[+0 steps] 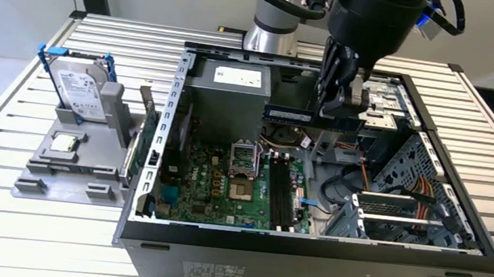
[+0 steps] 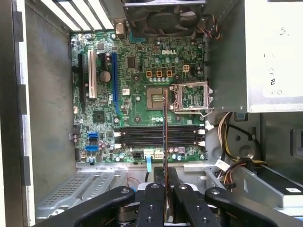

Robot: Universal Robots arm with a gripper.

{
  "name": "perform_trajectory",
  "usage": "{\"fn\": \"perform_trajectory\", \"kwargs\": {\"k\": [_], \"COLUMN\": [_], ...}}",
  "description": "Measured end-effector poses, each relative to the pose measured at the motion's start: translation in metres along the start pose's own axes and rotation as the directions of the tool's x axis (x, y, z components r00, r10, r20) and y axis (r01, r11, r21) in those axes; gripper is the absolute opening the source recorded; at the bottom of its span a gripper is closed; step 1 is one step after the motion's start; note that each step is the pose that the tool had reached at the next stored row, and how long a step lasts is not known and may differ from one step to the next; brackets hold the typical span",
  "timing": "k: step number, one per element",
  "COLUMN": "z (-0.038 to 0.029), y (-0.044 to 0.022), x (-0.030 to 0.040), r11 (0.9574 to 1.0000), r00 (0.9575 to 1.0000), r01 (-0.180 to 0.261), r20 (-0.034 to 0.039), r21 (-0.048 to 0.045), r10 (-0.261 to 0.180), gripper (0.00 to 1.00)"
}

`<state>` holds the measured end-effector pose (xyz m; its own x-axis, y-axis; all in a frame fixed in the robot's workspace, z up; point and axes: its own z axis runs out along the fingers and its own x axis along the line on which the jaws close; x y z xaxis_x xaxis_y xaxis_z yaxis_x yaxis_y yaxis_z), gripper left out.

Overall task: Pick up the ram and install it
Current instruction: 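Pick up the ram and move it above insertion slot, then insert the ram into the slot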

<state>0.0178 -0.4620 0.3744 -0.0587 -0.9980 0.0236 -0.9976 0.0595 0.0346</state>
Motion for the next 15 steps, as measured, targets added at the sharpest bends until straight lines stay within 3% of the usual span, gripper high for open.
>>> {"fn": "perform_trajectory", "kwargs": {"k": [7, 15], "z": [-0.0003, -0.0003], "y": [-0.0031, -0.0035], "x": [-0.0079, -0.0097], "r11": [1.0000, 1.0000], "r00": [1.0000, 1.0000], "r01": [-0.003, -0.003], "r20": [0.0002, 0.0002], "r21": [-0.0001, -0.0001], "r10": [0.003, 0.003], "gripper": [0.00, 0.00]}}
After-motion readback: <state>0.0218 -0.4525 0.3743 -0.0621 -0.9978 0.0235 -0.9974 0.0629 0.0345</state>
